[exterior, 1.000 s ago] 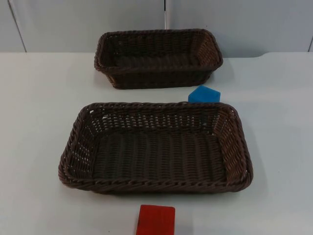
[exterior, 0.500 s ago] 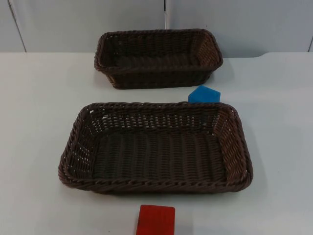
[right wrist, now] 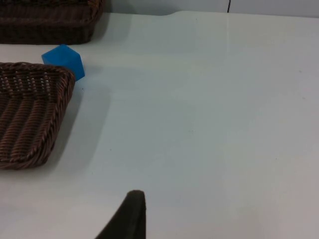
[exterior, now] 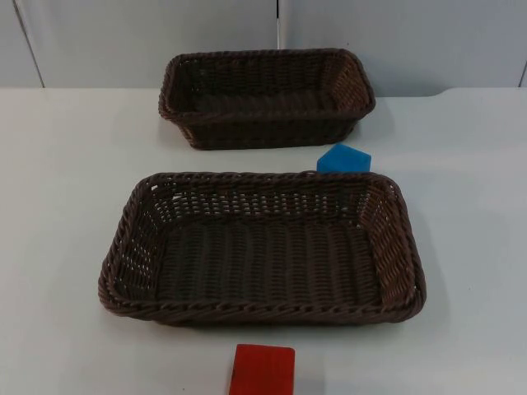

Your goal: Pick up one cube with the left hand and place it into the upper basket. Pick up one cube with the right hand and place it into the lower basket.

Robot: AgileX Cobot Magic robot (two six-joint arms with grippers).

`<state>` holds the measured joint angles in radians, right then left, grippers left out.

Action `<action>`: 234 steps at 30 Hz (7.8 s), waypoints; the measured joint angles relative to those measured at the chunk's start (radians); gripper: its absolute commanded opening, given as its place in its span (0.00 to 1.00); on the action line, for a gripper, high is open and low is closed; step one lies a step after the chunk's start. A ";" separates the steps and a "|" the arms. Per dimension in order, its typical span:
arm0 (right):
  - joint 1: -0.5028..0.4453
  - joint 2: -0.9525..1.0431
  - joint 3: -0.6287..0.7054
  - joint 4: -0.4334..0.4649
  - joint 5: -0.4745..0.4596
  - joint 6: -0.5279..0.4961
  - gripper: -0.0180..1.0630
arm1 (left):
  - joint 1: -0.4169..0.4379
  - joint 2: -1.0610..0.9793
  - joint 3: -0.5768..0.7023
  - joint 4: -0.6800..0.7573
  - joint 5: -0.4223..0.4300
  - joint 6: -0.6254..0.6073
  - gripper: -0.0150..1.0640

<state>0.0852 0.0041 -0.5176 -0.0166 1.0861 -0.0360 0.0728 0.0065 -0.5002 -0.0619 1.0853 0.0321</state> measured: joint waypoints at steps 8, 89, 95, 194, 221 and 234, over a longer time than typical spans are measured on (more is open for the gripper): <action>0.000 0.000 0.000 0.000 0.000 0.000 0.99 | 0.000 0.000 -0.016 -0.012 0.042 0.000 0.99; 0.000 0.000 0.000 0.002 0.000 0.000 0.99 | 0.000 0.735 -0.069 -0.363 0.104 0.196 0.93; 0.000 0.000 0.000 0.002 0.000 0.000 0.99 | 0.000 0.805 -0.069 -0.413 0.104 0.224 0.93; 0.000 0.000 0.000 0.004 0.000 0.000 0.99 | -0.956 1.856 -0.211 0.373 -0.962 -1.130 0.92; 0.000 0.000 0.000 0.004 0.000 0.000 0.99 | -0.956 1.829 -0.217 0.320 -0.828 -1.120 0.01; 0.000 0.000 0.000 0.004 0.000 0.000 0.99 | -1.062 1.642 -0.215 0.290 -0.731 -1.104 0.01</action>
<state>0.0852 0.0041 -0.5176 -0.0128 1.0861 -0.0360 -0.9894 1.6488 -0.7156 0.2280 0.3545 -1.0714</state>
